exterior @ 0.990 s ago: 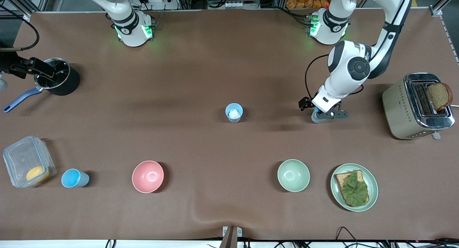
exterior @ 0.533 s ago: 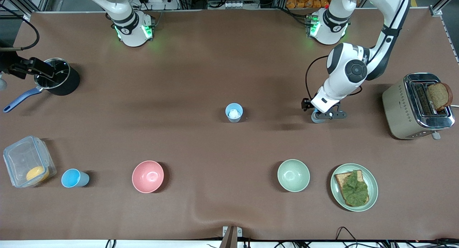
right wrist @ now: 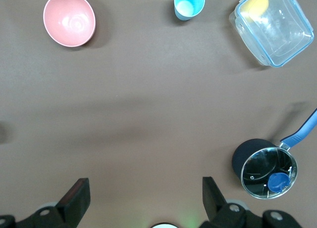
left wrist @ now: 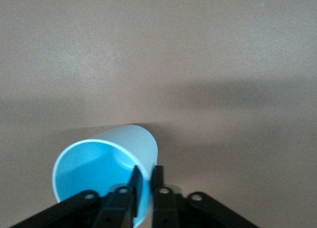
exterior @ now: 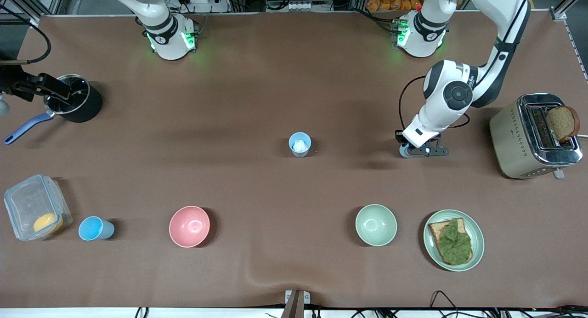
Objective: Stack blue cups with both arms
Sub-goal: 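Lift the blue cup with the left gripper over the center cup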
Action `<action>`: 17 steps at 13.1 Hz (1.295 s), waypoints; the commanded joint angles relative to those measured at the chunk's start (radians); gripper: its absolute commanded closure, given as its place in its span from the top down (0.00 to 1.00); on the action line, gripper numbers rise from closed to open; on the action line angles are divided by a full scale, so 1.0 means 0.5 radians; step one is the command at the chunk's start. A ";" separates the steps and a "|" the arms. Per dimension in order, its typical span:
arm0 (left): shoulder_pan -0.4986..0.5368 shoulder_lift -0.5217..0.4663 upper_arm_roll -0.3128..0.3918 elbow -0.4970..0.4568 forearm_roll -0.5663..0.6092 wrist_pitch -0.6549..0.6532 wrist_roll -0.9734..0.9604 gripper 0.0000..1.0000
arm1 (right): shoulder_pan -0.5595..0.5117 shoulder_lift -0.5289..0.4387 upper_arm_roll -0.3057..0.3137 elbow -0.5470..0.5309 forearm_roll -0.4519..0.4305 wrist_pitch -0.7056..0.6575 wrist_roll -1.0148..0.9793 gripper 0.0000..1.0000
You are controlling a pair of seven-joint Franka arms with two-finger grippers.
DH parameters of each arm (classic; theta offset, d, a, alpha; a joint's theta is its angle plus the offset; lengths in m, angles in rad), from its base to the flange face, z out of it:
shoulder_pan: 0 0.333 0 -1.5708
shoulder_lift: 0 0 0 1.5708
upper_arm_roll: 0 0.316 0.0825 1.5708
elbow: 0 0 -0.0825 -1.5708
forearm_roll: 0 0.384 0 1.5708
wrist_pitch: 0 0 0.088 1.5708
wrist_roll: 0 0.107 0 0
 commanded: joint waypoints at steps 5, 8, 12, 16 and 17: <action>0.031 -0.172 0.006 0.051 0.055 -0.069 0.002 0.00 | -0.021 0.021 0.011 0.041 -0.021 -0.023 0.023 1.00; -0.024 -0.387 -0.048 0.310 0.031 -0.451 -0.038 0.00 | -0.021 0.021 0.011 0.041 -0.021 -0.026 0.020 1.00; -0.260 -0.350 -0.199 0.738 0.022 -0.812 -0.234 0.00 | -0.021 0.021 0.011 0.041 -0.021 -0.026 0.017 1.00; -0.457 -0.118 -0.282 1.047 -0.061 -0.815 -0.529 0.00 | -0.027 0.021 0.007 0.038 -0.021 -0.026 0.005 1.00; -0.494 -0.023 -0.282 1.157 -0.076 -0.815 -0.538 0.00 | -0.027 0.021 0.007 0.038 -0.021 -0.026 0.005 1.00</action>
